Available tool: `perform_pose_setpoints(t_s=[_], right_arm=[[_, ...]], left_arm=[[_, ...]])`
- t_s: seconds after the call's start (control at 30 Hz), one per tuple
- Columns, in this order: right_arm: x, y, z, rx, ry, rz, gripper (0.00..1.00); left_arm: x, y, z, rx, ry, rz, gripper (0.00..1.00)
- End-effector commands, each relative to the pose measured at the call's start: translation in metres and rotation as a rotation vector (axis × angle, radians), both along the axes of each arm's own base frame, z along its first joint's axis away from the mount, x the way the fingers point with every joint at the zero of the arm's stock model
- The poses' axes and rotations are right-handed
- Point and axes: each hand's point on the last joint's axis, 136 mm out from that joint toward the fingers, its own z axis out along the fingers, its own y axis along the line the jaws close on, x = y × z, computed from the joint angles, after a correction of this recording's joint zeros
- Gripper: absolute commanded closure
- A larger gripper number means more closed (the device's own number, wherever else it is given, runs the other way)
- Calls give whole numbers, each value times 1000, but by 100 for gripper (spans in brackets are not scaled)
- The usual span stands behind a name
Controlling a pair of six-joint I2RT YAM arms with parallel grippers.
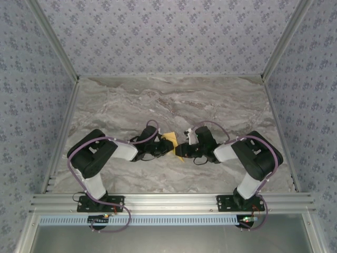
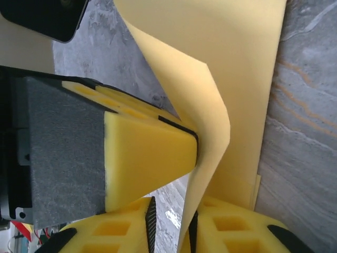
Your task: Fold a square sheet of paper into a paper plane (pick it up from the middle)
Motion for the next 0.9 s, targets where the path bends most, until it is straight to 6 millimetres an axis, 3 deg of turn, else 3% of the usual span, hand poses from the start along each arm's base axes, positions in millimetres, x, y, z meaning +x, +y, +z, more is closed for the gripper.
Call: perform_pose_setpoints(t_s=[0.0,0.27,0.63,0.87], right_arm=[[-12,-15,-20,-99,86,-13,70],[-21,-30,-16,-188,61,12,70],[-21,-34,-26,-193,127,-19,86],[-27,-38,-40,-221,178,-14,88]], left_arm=[[-2,3,-12,60,19,-6,81],[-4,7,-21,105,49,-4,82],[-4,7,-21,103,52,-7,82],[0,-4,4,53,1,-44,80]])
